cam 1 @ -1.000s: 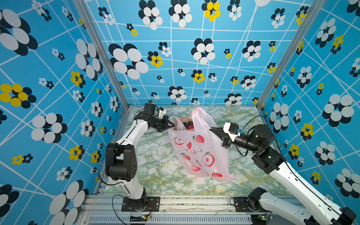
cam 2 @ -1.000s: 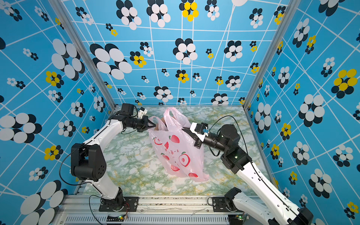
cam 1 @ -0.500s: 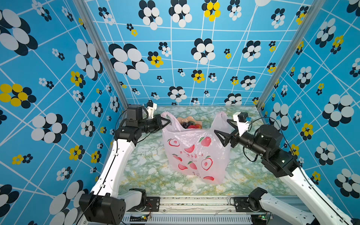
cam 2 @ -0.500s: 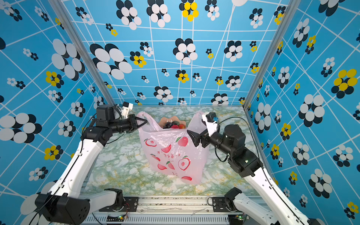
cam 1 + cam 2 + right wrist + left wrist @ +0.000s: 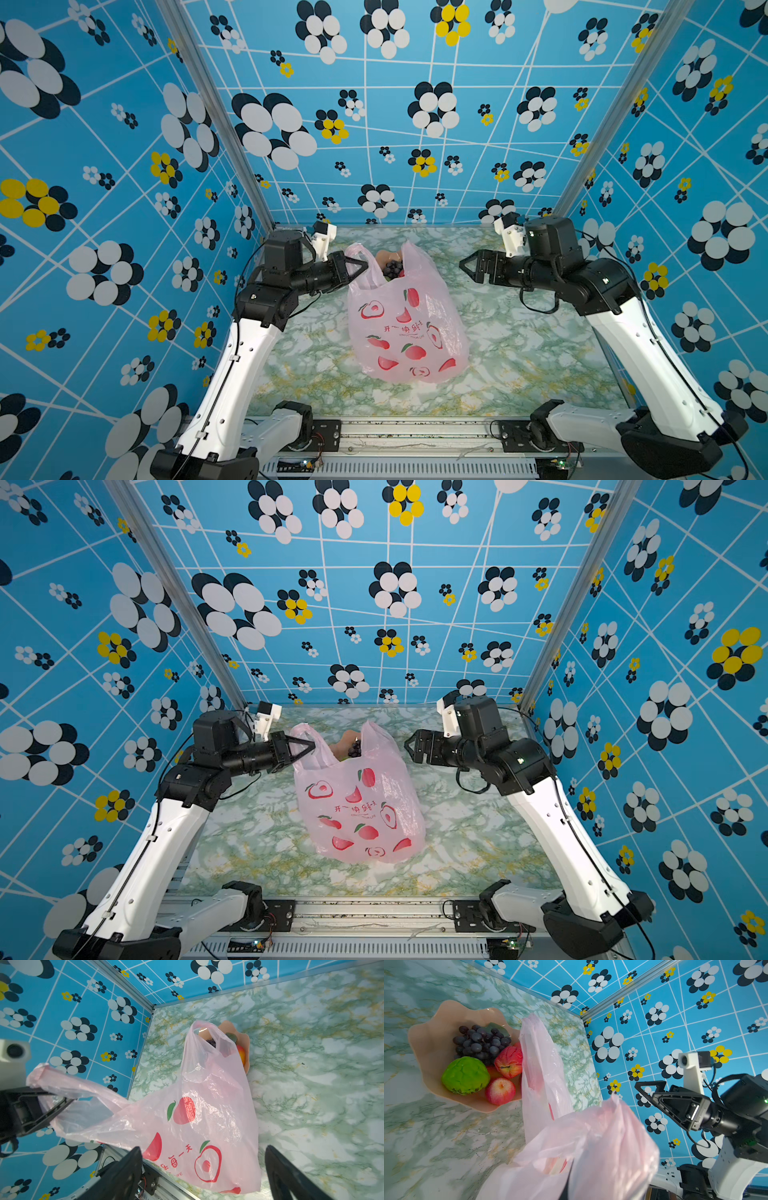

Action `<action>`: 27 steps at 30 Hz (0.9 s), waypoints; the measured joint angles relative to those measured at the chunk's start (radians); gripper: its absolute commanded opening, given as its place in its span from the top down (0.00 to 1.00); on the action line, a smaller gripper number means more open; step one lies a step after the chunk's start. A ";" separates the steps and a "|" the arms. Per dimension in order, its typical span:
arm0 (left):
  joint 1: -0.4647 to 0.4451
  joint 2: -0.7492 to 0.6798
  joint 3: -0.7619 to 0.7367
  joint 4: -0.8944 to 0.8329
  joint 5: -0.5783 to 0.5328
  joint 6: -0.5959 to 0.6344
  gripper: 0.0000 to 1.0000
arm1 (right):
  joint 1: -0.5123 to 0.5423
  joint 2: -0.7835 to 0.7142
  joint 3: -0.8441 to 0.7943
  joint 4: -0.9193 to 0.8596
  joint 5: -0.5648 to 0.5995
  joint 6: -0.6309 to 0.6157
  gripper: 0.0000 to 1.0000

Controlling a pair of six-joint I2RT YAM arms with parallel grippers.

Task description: Place the fruits into the plastic bag

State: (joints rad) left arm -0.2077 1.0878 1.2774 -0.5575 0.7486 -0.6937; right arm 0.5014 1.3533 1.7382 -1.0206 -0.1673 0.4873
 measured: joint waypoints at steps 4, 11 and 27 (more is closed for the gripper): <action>-0.025 -0.001 0.001 -0.005 0.000 0.006 1.00 | 0.005 0.178 0.143 -0.039 -0.037 -0.024 0.13; -0.040 0.002 0.005 -0.016 0.001 0.006 1.00 | 0.063 0.538 0.439 -0.134 0.001 -0.129 0.12; -0.076 0.029 0.022 -0.018 -0.001 0.006 1.00 | 0.097 0.925 0.888 -0.300 0.079 -0.220 0.16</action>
State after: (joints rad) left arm -0.2840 1.1168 1.2991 -0.5755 0.7475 -0.6880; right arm 0.5987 2.2780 2.6266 -1.3209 -0.0887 0.2672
